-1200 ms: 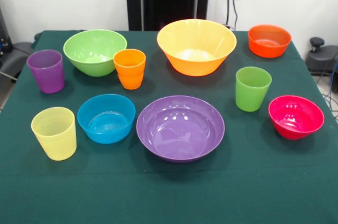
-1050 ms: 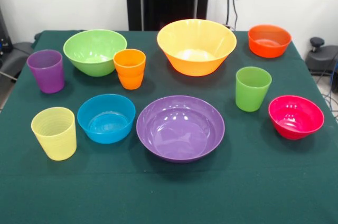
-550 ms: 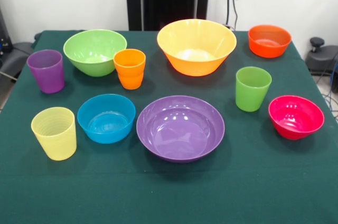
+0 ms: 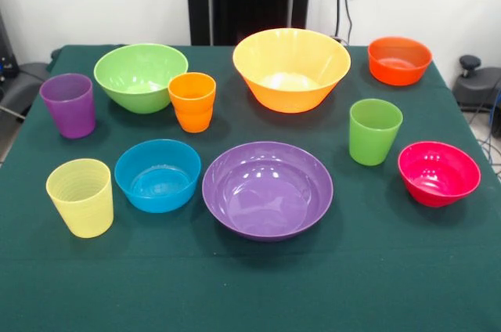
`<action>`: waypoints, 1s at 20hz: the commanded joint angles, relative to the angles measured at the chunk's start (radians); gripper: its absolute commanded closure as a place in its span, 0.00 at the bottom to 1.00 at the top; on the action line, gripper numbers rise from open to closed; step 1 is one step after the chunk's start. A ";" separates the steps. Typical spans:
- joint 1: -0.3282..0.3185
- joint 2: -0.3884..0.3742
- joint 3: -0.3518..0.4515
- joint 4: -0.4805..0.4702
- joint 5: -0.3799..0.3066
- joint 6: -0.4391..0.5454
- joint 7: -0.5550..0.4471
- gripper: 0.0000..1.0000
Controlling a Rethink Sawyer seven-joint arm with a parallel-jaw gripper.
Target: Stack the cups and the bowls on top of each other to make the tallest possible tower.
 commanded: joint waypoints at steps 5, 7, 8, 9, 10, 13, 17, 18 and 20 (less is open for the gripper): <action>-0.020 0.026 0.015 0.003 -0.004 0.115 0.107 0.00; -0.018 0.020 0.013 0.006 -0.002 0.122 0.108 0.00; -0.018 0.016 0.013 0.004 -0.001 0.130 0.108 0.00; -0.019 0.016 0.013 0.002 0.000 0.134 0.108 0.00; -0.019 0.016 0.013 0.000 0.001 0.138 0.108 0.00; -0.023 0.021 0.013 0.002 0.000 0.131 0.106 0.00; -0.026 0.023 0.012 0.009 -0.002 0.123 0.104 0.00; -0.027 0.022 0.011 0.011 -0.002 0.122 0.105 0.00; -0.029 0.016 0.010 0.019 0.000 0.121 0.100 0.00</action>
